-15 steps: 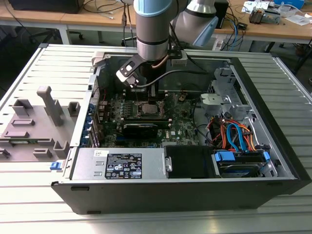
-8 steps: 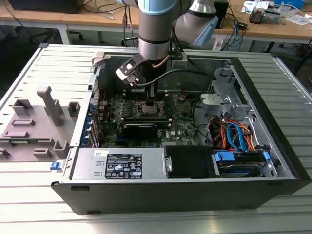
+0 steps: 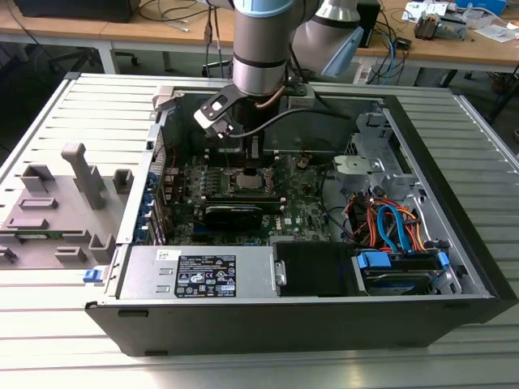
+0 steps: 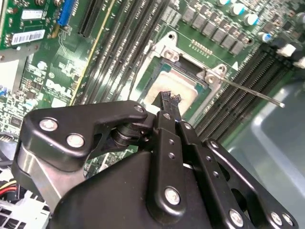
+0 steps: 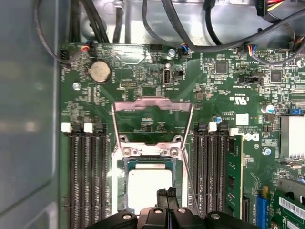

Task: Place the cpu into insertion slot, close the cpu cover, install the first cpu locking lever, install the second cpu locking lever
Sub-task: 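Place the cpu into insertion slot, then close the cpu cover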

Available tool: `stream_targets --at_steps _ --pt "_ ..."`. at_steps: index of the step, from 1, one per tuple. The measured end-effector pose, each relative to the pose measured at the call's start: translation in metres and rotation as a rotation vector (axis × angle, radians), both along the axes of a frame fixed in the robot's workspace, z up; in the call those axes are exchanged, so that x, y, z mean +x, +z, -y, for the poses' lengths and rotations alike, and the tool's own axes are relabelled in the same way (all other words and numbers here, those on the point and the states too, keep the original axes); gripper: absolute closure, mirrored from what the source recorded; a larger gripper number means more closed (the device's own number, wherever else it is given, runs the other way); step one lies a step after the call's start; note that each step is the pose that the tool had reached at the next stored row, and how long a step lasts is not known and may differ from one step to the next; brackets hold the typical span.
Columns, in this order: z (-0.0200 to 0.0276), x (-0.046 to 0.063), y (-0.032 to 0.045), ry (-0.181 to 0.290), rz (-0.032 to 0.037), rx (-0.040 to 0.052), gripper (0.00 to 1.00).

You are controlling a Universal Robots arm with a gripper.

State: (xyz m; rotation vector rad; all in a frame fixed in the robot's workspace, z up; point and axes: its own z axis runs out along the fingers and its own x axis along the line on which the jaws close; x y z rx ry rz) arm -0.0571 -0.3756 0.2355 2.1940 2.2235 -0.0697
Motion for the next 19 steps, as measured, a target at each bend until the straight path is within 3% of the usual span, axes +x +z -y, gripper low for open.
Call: stream_targets --at_steps 2,16,19 --pt "0.0 0.0 0.0017 0.0 0.0002 0.0054 0.89" --pt "0.0 0.0019 0.0042 0.0 -0.0001 0.0054 0.89" --pt "0.0 0.0042 0.0045 0.0 -0.0005 0.009 0.89"
